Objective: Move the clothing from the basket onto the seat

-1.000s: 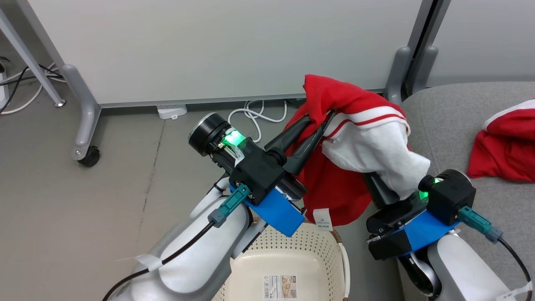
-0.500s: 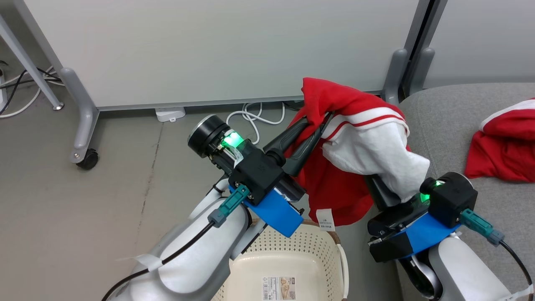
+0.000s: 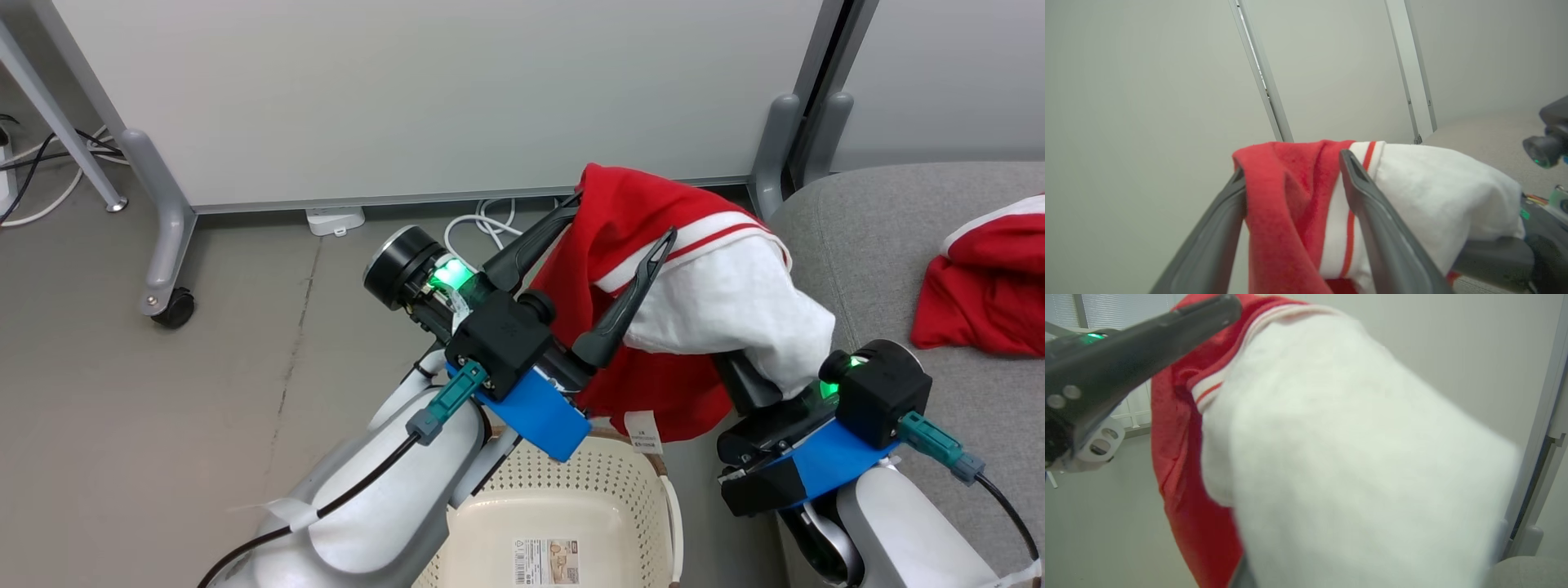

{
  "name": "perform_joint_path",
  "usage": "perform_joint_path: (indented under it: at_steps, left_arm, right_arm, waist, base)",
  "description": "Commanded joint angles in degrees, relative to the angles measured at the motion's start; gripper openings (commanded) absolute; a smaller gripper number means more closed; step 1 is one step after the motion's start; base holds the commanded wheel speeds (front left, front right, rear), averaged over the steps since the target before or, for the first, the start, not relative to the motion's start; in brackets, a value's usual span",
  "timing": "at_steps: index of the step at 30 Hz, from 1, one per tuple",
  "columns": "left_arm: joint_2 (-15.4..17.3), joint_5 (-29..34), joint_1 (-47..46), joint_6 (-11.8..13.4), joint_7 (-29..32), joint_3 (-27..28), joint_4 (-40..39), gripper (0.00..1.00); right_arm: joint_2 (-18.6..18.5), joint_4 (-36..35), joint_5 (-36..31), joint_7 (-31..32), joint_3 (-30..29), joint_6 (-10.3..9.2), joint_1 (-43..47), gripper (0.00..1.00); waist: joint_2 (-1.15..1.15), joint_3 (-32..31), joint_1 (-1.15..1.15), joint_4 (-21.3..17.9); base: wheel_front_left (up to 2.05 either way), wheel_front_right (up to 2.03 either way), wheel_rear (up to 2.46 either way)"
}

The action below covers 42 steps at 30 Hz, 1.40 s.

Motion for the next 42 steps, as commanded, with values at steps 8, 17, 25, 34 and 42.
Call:
perform_joint_path:
  at_steps: [8,17,25,34,42]
  left_arm:
    - [0.6,0.4,-0.3,0.7,-0.3,0.1,-0.2,1.0]
    - [2.1,0.5,0.6,1.2,-0.3,0.3,0.4,1.0]
    - [2.5,0.7,1.1,1.0,-0.2,-0.8,0.0,1.0]
    - [2.9,1.4,1.4,0.4,0.3,-2.8,-0.5,1.0]
    - [3.7,1.9,0.4,-0.1,1.1,-4.2,-1.1,1.0]
  right_arm:
    - [0.2,-0.3,-0.2,0.0,-0.5,0.01,0.3,0.0]
    - [0.5,-1.5,-1.0,0.0,-4.8,0.01,1.3,0.0]
    - [1.6,-2.6,-1.6,0.0,-7.2,0.01,2.7,0.0]
    - [3.4,-4.5,-2.4,0.0,-11.4,0.01,4.5,0.0]
    - [5.4,-6.6,-3.2,0.0,-15.8,0.02,6.4,0.0]
  waist:
    - [0.0,0.7,0.0,-0.1]
    - [0.0,2.1,0.0,-2.0]
    - [0.0,4.0,0.0,-6.2]
    - [0.0,7.1,0.0,-12.2]
    - [0.0,10.2,0.0,-18.3]
  base:
    - [0.0,0.0,0.0]
    - [0.0,0.0,0.0]
    - [0.0,0.0,0.0]
    - [0.0,0.0,0.0]
    - [0.0,0.0,0.0]
